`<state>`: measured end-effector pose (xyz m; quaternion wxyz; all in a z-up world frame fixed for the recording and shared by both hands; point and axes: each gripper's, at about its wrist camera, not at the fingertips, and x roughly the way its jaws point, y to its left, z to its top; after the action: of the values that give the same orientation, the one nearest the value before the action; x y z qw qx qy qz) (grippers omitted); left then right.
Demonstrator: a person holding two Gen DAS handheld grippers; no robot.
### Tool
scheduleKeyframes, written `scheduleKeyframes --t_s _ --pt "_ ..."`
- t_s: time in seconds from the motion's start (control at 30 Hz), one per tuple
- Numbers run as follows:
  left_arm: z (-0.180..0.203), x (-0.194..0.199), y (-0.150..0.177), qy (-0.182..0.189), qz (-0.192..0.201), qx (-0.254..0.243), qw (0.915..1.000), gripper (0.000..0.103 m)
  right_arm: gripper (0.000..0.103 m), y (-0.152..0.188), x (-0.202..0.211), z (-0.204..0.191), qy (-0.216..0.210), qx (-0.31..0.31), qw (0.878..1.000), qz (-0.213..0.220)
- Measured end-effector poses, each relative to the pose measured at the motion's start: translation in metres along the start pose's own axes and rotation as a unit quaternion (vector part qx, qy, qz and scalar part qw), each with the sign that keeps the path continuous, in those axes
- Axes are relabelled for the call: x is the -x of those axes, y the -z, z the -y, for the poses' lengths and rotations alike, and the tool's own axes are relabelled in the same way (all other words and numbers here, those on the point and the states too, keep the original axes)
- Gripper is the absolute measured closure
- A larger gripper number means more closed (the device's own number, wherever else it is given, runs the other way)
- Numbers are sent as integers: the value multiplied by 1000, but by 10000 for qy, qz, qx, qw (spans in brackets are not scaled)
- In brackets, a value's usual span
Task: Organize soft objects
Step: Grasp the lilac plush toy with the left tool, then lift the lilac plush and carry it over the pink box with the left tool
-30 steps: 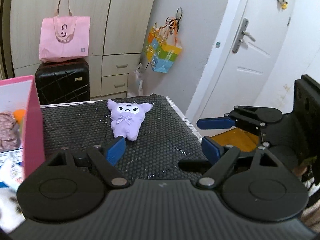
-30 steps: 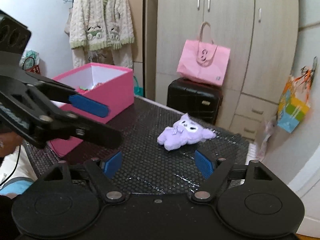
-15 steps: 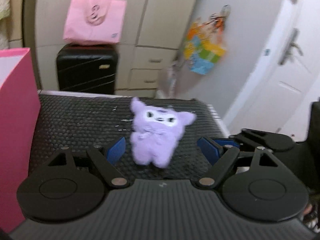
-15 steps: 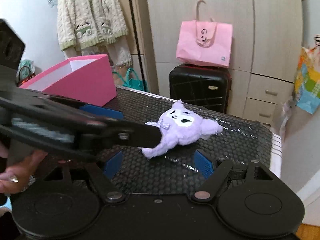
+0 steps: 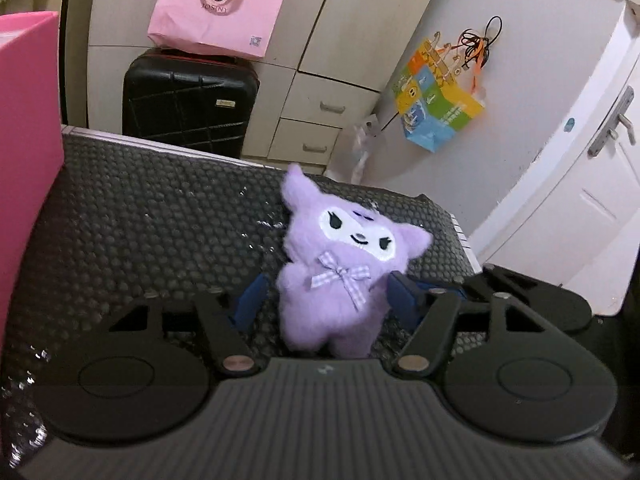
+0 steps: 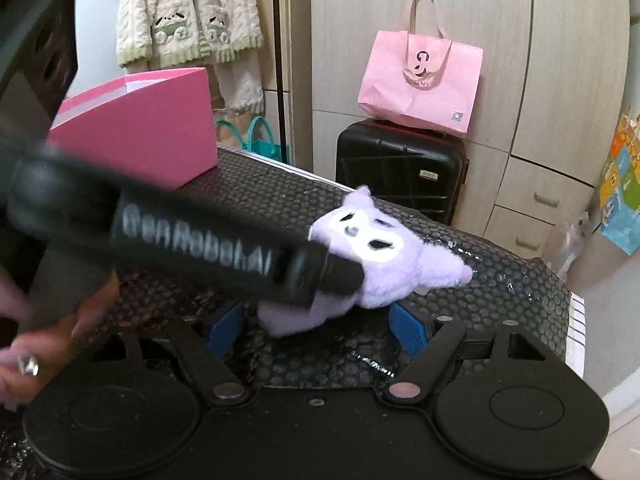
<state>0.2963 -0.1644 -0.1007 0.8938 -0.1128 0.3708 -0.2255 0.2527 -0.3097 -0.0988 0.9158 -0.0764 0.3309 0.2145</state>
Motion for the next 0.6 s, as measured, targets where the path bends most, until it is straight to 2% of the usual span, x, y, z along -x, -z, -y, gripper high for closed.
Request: scheduleKeyframes --t_s 0.03,0.1,0.3,0.43,0.6 --pt "4 2 1 -2 66 -113 9999 48 20 0 0 1 1 3 10000 39" --pt "11 5 4 5 109 -318 9994 50 20 1 1 1 16 20 10000 72" --pt "10 8 3 35 -42 -275 9996 58 29 4 6 4 -27 -153 9998 126" --pt "13 9 5 62 -138 -326 9994 64 47 5 9 1 -63 -157 9998 146" --pt "18 15 8 22 -173 -384 9991 65 50 6 13 -3 -9 -183 9997 130"
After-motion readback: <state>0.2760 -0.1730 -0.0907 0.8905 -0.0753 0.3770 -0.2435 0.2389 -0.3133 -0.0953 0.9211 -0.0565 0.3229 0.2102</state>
